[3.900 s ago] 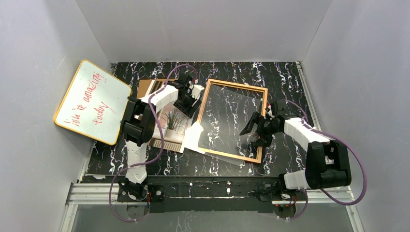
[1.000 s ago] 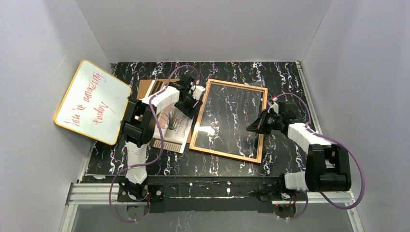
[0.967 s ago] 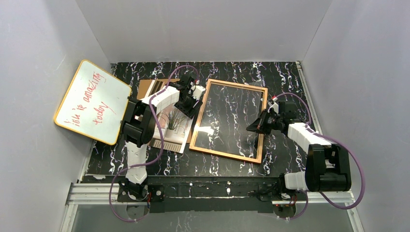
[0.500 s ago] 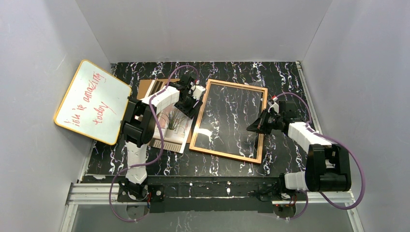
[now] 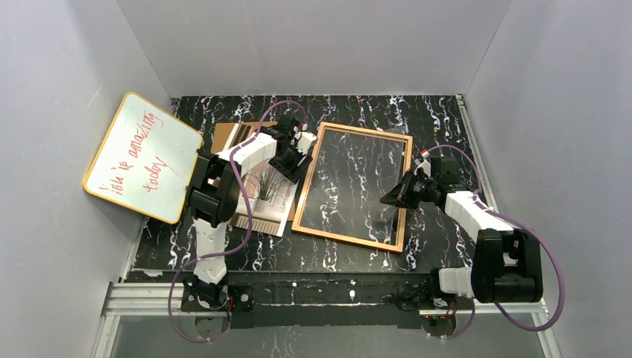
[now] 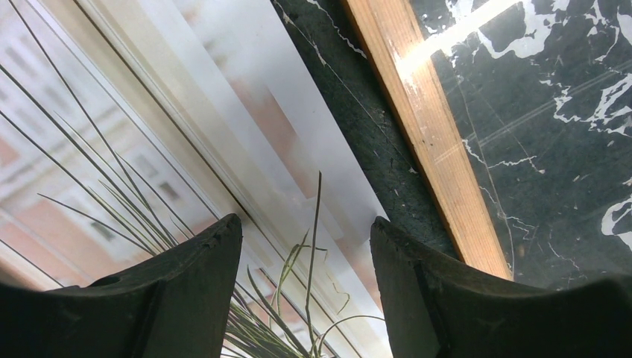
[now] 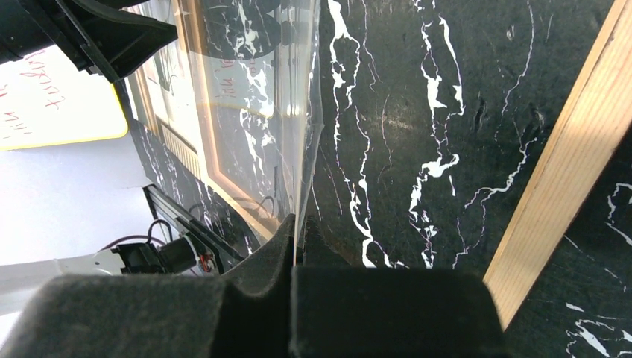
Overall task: Put the photo into the frame
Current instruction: Place the photo frame item in the photo frame.
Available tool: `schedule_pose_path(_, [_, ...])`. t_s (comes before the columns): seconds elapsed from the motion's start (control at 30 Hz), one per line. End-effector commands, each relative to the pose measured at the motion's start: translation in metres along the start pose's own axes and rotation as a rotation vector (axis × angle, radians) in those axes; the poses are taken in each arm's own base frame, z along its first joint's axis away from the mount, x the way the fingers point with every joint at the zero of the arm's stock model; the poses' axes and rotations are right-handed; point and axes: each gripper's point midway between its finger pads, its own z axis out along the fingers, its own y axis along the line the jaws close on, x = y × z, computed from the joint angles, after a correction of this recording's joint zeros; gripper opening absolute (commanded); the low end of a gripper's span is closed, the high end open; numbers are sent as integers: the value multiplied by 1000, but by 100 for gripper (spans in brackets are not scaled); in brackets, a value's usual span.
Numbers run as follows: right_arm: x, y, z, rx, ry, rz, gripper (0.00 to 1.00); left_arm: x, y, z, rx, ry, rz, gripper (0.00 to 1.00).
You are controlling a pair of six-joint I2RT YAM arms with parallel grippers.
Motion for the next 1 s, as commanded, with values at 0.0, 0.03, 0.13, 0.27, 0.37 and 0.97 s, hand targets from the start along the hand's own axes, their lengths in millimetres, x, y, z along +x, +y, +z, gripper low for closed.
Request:
schedule_pose_path(0.0, [2,7,-7,-16,-2,-7,1,2,-9,-8,24,9,9,62])
schedule_pose_path(0.03, [2,7,-8,-16,-5,-8,1,1,-9,-8,26,7,9,62])
schedule_pose_path(0.13, [1,8,-9,-12,-10,1,1,2,-9,-7,26,11,9,62])
schedule_pose_path(0.27, [3,6,-9,-9,-20,18,1,2,-9,-7,24,8,10,62])
schedule_pose_path(0.37, [5,1,-10,10,-39,23,1,2,-9,-8,23,8,10,62])
schedule_pose_path(0.97, [-15,10,-13,14,-86,-51,1,3,-11,-6,32,10,10,62])
